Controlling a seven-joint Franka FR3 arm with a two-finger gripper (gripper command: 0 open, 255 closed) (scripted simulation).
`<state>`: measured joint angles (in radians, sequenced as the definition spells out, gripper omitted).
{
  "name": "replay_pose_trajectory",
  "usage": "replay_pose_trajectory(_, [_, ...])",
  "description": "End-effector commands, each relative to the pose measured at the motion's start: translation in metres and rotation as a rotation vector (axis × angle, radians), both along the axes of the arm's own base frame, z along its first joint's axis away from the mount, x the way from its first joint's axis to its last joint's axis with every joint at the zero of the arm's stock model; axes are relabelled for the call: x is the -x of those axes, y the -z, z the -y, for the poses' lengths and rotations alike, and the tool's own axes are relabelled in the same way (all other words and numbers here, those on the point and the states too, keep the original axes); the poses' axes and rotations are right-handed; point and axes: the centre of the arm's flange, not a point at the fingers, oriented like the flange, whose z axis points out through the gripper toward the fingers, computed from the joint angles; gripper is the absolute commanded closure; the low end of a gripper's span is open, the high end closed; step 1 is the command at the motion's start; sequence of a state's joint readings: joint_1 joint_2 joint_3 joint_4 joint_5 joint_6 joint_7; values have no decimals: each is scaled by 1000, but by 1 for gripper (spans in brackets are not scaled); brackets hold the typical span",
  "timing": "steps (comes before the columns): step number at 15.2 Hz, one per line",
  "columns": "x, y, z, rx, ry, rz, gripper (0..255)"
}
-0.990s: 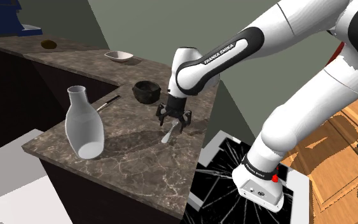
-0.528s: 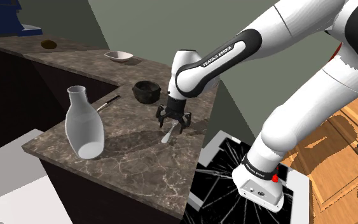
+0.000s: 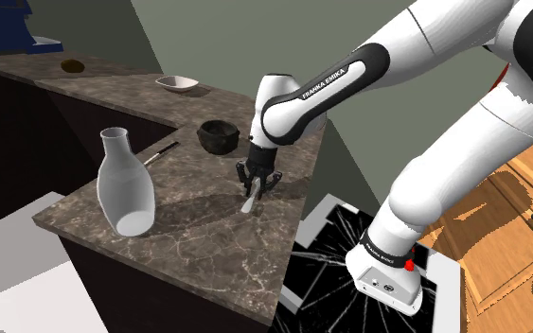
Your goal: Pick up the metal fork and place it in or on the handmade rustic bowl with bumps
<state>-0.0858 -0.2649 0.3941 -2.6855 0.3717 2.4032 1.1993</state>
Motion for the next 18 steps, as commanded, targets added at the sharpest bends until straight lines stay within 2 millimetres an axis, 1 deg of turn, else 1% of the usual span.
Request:
replay_pose_trajectory(1, [0,0,0,0,0,0,255])
replay_pose_trajectory(4, [0,0,0,0,0,0,255])
replay_pose_trajectory(18, [0,-74,0,0,0,0,255])
